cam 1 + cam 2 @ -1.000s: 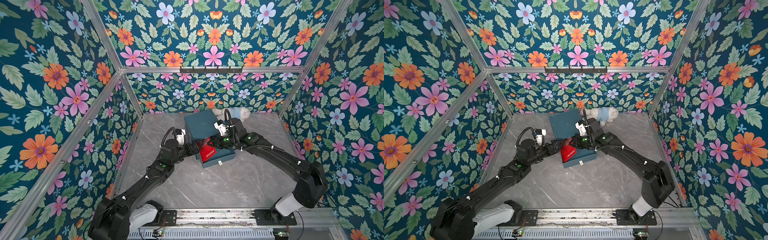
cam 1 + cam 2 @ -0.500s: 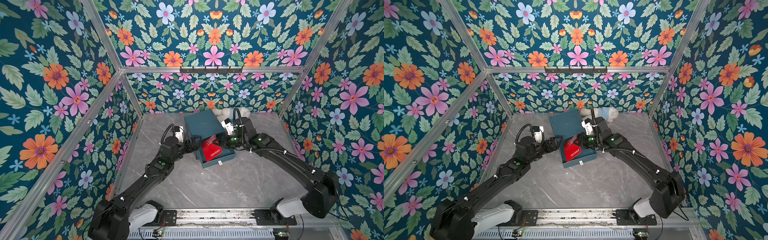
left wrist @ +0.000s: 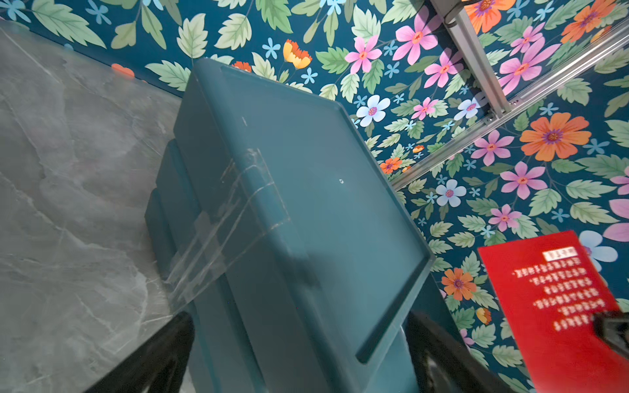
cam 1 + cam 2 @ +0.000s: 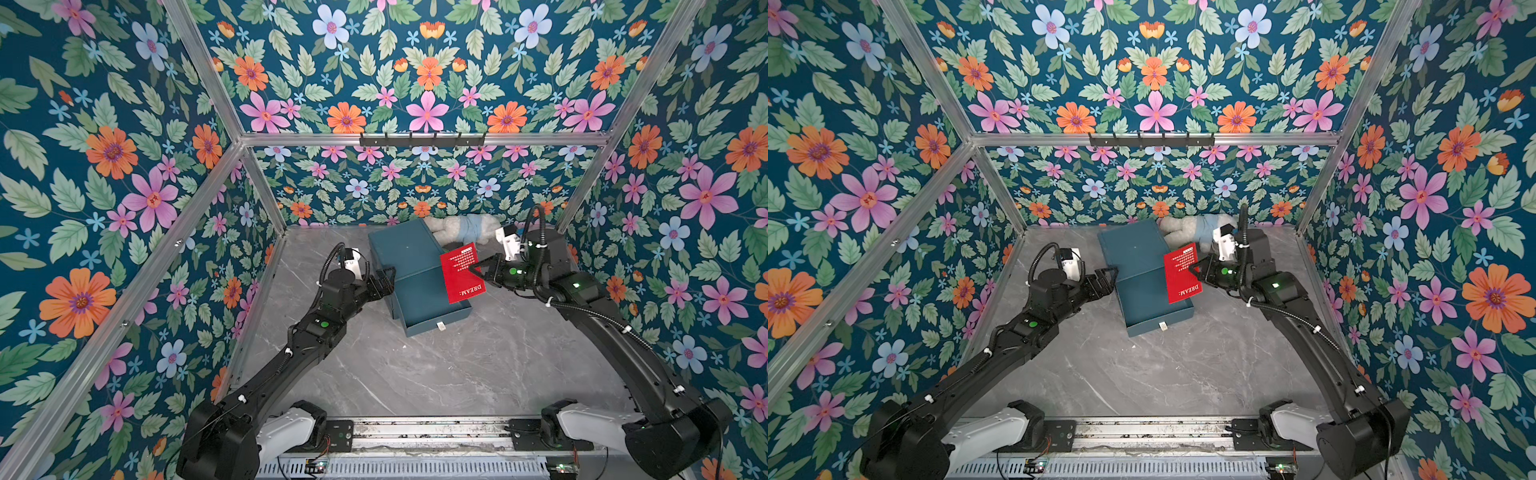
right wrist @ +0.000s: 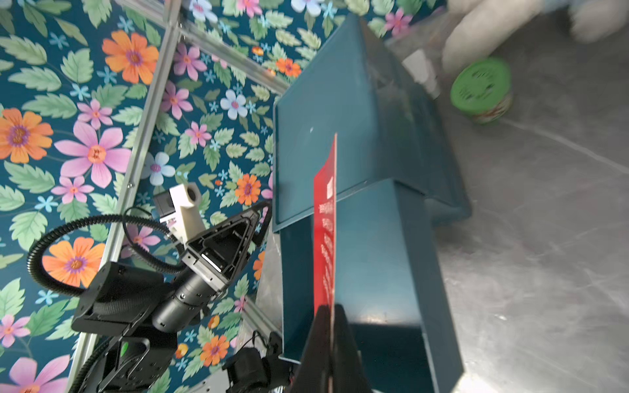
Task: Take the postcards out of the drawer
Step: Pick up the postcard from the drawer, then place the postcard at the center of the board.
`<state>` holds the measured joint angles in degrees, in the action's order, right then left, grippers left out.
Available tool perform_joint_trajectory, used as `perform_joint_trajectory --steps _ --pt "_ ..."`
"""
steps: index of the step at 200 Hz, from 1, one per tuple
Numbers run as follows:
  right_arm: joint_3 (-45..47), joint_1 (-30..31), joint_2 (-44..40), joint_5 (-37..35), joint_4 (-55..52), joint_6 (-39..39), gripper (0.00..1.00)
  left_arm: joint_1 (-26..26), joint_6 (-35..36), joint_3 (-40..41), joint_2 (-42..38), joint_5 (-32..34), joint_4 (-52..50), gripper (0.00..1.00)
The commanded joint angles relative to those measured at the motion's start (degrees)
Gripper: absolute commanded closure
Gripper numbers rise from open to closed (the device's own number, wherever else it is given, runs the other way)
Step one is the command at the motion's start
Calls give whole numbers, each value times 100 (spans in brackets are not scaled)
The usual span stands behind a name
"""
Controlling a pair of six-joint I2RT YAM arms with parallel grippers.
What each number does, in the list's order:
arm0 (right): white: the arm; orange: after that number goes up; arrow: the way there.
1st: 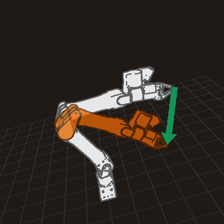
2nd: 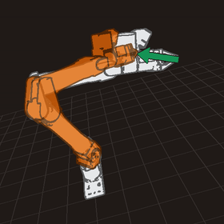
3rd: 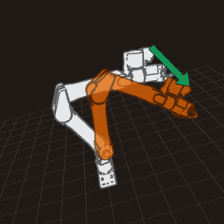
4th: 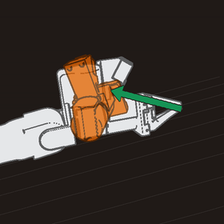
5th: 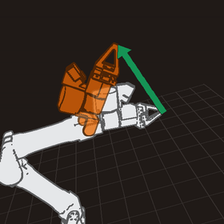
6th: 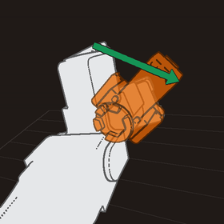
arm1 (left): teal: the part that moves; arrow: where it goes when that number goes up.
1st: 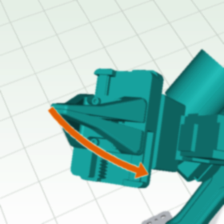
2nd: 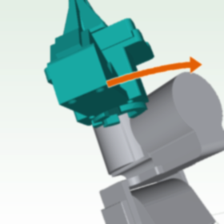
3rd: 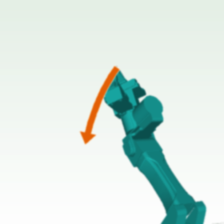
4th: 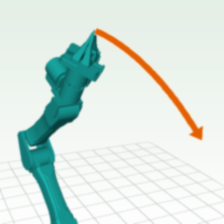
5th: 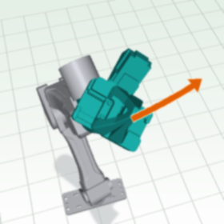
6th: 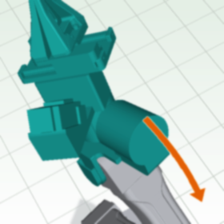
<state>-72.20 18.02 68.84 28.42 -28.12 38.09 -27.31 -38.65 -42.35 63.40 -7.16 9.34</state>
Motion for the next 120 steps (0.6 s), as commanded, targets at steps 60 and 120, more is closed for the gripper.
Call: perform_joint_trajectory --steps 60,120 --pt "575 -1878 251 161 539 -610 100 398 241 -289 109 551 -249 0" --pt "1021 -1976 1692 906 2071 -502 100 729 -93 -187 345 521 0 0"
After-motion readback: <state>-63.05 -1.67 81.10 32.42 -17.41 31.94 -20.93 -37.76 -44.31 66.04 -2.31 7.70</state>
